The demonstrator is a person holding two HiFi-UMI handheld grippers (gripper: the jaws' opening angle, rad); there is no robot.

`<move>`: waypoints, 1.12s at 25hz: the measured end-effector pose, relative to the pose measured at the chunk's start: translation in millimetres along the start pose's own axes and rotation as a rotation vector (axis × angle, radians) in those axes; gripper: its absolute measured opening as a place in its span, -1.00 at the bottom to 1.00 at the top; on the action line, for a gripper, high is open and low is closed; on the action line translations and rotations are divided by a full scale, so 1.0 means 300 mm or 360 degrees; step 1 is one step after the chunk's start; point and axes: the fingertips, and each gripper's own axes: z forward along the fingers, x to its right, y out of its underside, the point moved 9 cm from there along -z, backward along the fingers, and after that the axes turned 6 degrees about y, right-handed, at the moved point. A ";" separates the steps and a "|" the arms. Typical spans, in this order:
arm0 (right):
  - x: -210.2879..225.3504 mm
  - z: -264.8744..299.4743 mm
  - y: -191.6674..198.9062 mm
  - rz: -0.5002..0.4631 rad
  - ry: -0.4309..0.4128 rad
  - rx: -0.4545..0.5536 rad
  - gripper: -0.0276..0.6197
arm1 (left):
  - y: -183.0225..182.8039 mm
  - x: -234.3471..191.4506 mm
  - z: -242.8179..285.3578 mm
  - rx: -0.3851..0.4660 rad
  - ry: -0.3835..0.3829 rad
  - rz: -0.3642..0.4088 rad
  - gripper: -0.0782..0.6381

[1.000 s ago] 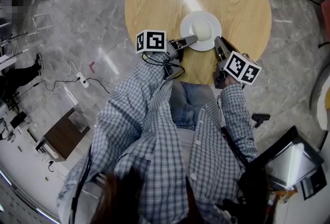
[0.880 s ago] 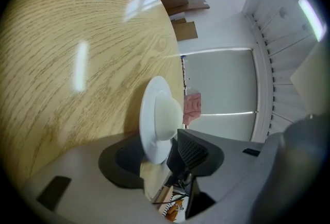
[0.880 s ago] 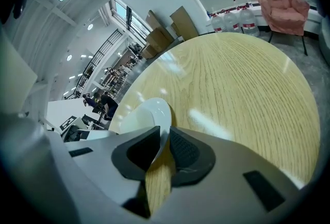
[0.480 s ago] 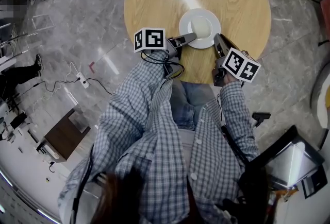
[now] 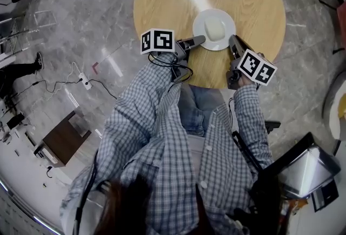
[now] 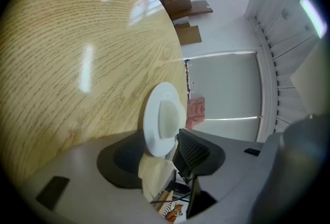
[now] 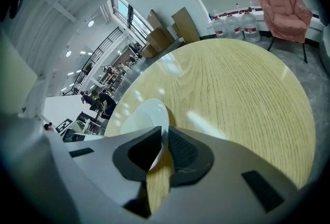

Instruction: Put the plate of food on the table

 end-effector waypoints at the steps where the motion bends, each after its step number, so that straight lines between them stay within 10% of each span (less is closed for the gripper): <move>1: 0.000 0.002 0.002 -0.0013 0.0007 -0.0008 -0.77 | -0.001 -0.001 -0.002 0.0004 0.0004 -0.0003 -0.22; 18: -0.076 0.028 0.016 -0.0839 0.0305 0.0100 -0.76 | 0.002 -0.012 -0.013 0.0091 0.0055 -0.0032 -0.22; 28: -0.075 0.017 0.000 -0.0963 0.0343 0.0127 -0.76 | 0.004 -0.010 -0.028 0.0119 0.0030 0.0001 -0.22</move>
